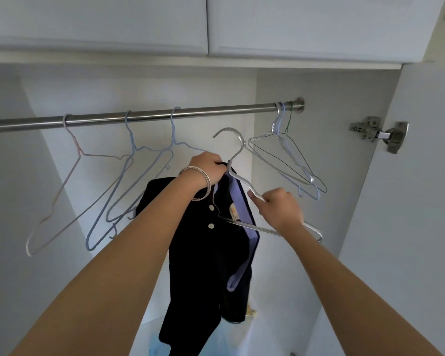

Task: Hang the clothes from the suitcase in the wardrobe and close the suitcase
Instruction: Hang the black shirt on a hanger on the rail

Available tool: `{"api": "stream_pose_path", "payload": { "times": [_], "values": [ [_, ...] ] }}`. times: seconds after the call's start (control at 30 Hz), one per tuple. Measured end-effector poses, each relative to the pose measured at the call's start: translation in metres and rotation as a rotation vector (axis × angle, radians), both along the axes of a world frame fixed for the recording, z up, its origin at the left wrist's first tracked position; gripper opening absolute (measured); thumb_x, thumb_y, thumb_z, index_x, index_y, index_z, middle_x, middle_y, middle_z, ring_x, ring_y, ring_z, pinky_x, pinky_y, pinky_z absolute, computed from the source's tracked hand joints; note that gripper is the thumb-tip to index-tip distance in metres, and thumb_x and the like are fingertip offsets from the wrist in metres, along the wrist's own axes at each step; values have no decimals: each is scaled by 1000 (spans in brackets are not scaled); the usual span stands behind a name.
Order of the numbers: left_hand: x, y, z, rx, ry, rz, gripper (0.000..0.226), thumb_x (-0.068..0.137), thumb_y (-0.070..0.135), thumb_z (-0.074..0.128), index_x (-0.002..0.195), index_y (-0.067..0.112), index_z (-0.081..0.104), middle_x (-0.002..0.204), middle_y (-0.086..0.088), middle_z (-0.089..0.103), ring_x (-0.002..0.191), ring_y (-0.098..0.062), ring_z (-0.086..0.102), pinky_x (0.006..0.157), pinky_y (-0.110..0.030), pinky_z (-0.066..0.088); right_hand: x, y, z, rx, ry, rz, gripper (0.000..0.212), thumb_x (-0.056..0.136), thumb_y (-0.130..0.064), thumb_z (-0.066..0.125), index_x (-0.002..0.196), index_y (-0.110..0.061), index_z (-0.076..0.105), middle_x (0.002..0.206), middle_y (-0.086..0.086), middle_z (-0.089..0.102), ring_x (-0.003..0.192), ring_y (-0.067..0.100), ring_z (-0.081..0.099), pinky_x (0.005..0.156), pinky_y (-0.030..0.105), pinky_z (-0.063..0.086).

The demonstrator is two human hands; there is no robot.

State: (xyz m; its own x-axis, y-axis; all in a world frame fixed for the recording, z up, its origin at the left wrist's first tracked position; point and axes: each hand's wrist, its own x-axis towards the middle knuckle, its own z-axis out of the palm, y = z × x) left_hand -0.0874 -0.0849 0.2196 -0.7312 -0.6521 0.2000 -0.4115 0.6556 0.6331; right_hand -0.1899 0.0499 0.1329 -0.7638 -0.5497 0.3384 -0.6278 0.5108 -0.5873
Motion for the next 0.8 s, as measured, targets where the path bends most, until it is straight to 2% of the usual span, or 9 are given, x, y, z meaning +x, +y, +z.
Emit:
{"api": "stream_pose_path", "payload": {
  "times": [0.17,0.27,0.33,0.4,0.5,0.57,0.63,0.67,0.8],
  "values": [
    [5,2,-1,128,37,-208,7,81,31,59,80,24,62,98,-2,62,101,-21,56,92,-30,41,-2,2,7,-53,-63,4,55,86,-56,50,54,-11,45,58,9,51,54,21,42,55,28,36],
    [5,4,-7,52,103,-168,25,87,39,56,98,20,68,113,-3,65,112,-22,57,95,-28,40,4,8,12,-135,4,46,37,82,-42,64,60,-15,51,58,1,50,56,17,44,54,26,36],
    [5,5,-7,12,140,-94,31,90,37,53,107,15,67,121,-6,63,116,-24,55,91,-25,36,10,14,12,-277,166,142,14,77,-25,70,85,-15,64,81,-3,58,77,14,54,67,25,43],
    [4,7,-4,17,158,-57,32,92,35,51,110,12,65,122,-7,62,116,-25,54,88,-23,34,12,23,8,-329,487,230,29,70,-16,65,98,-9,64,98,4,59,93,18,53,75,24,46],
    [4,9,0,8,182,-37,31,93,32,48,106,10,65,117,-10,63,112,-27,55,85,-22,34,16,34,-4,-284,660,327,20,68,-23,52,77,-12,65,77,2,62,70,20,58,54,24,47],
    [5,11,4,5,186,-30,32,94,31,47,105,9,66,113,-9,63,103,-25,55,83,-22,34,23,35,-16,-28,520,305,29,72,-33,43,71,-14,64,67,2,65,63,26,62,54,28,50],
    [5,12,7,7,182,-36,30,94,31,45,102,10,66,105,-7,60,93,-21,51,81,-23,34,25,35,-32,377,321,152,41,84,-47,41,89,-14,65,86,6,68,84,30,64,69,30,48],
    [5,11,8,5,182,-39,28,94,31,45,98,12,65,101,-6,59,91,-20,50,80,-23,34,24,34,-41,476,198,71,45,87,-53,43,99,-13,61,96,7,65,92,30,62,72,31,46],
    [6,10,9,4,185,-52,21,93,29,46,90,16,62,93,-7,58,87,-21,50,79,-25,37,19,37,-71,361,-230,-117,45,86,-46,54,114,-11,45,110,8,60,101,29,60,78,34,47]
  ]
}}
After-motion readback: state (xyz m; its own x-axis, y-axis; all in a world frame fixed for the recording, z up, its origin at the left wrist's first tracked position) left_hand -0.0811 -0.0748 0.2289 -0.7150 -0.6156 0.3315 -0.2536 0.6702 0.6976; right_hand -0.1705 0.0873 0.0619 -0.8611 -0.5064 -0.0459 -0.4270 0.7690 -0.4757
